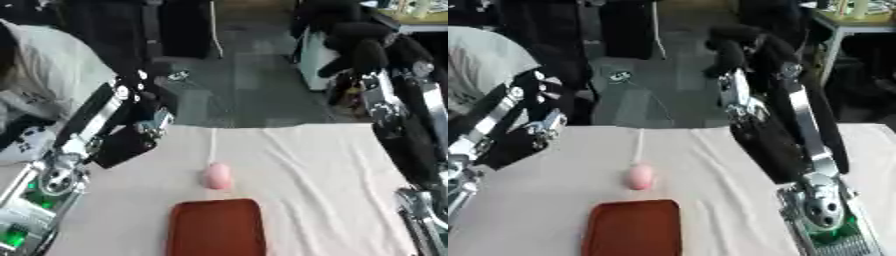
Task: Pick up objects on the table and place them in the box.
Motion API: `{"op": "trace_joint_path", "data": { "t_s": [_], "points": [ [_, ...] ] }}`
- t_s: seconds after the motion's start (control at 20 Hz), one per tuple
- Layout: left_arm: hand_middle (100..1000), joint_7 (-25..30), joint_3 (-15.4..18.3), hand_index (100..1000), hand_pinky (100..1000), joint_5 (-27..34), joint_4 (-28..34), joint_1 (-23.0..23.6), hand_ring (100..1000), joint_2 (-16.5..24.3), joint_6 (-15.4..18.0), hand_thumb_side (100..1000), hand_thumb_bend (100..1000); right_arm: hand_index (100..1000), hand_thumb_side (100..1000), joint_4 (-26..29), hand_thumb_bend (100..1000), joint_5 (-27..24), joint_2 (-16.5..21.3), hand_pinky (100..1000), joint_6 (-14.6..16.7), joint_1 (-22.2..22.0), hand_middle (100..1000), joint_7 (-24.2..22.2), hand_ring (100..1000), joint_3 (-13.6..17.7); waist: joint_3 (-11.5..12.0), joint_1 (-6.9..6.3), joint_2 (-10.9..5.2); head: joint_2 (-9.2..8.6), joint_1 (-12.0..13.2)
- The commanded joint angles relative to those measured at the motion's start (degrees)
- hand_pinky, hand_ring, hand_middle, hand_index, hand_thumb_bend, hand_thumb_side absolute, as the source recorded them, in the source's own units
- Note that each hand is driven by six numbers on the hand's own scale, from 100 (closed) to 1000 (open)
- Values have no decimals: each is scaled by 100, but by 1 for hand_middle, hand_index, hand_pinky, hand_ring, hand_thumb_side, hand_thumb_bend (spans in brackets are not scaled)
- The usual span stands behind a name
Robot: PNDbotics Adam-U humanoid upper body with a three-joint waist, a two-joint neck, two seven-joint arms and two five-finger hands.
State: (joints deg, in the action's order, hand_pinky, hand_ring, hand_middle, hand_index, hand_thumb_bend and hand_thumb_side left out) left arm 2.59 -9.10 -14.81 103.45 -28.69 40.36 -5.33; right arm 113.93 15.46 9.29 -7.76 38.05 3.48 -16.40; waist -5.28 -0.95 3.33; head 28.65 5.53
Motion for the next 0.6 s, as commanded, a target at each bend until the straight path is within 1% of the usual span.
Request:
{"op": "trace_joint_path", "data": {
  "t_s": [0.05, 0.2, 0.25, 0.3, 0.35, 0.45, 0.6],
  "points": [
    [853, 180, -122, 935, 645, -267, -555, -334, 705, 301, 387, 575, 324, 797, 704, 66, 100, 104, 9, 352, -37, 27, 671, 15, 560, 64, -15, -17, -101, 2, -76],
    [863, 489, -290, 933, 711, -557, -1058, -630, 733, 403, 702, 521, 437, 806, 708, 66, 100, 123, 12, 342, -55, 6, 667, -5, 555, 63, -26, -26, -109, 14, -79],
    [865, 609, -332, 932, 722, -693, -1204, -726, 737, 434, 815, 512, 458, 805, 708, 66, 100, 122, 15, 341, -55, 0, 666, -2, 553, 63, -27, -30, -111, 20, -87],
    [870, 774, -403, 934, 749, -834, -1371, -827, 748, 496, 927, 490, 517, 804, 709, 66, 100, 121, 20, 341, -57, -7, 664, -6, 553, 60, -33, -39, -117, 31, -96],
    [876, 939, -453, 938, 768, -957, -1534, -924, 760, 536, 1039, 484, 549, 804, 710, 66, 100, 119, 22, 340, -59, -14, 663, -10, 552, 59, -35, -44, -121, 39, -102],
    [890, 1330, -556, 946, 807, -1150, -1868, -1111, 788, 608, 1234, 483, 599, 803, 711, 66, 100, 113, 22, 339, -60, -26, 661, -17, 552, 59, -40, -54, -131, 46, -111],
    [901, 1871, -654, 950, 812, -1340, -2311, -1400, 800, 609, 1433, 464, 633, 804, 715, 66, 100, 108, 23, 336, -75, -40, 661, -45, 551, 50, -44, -63, -145, 60, -104]
  ]
}}
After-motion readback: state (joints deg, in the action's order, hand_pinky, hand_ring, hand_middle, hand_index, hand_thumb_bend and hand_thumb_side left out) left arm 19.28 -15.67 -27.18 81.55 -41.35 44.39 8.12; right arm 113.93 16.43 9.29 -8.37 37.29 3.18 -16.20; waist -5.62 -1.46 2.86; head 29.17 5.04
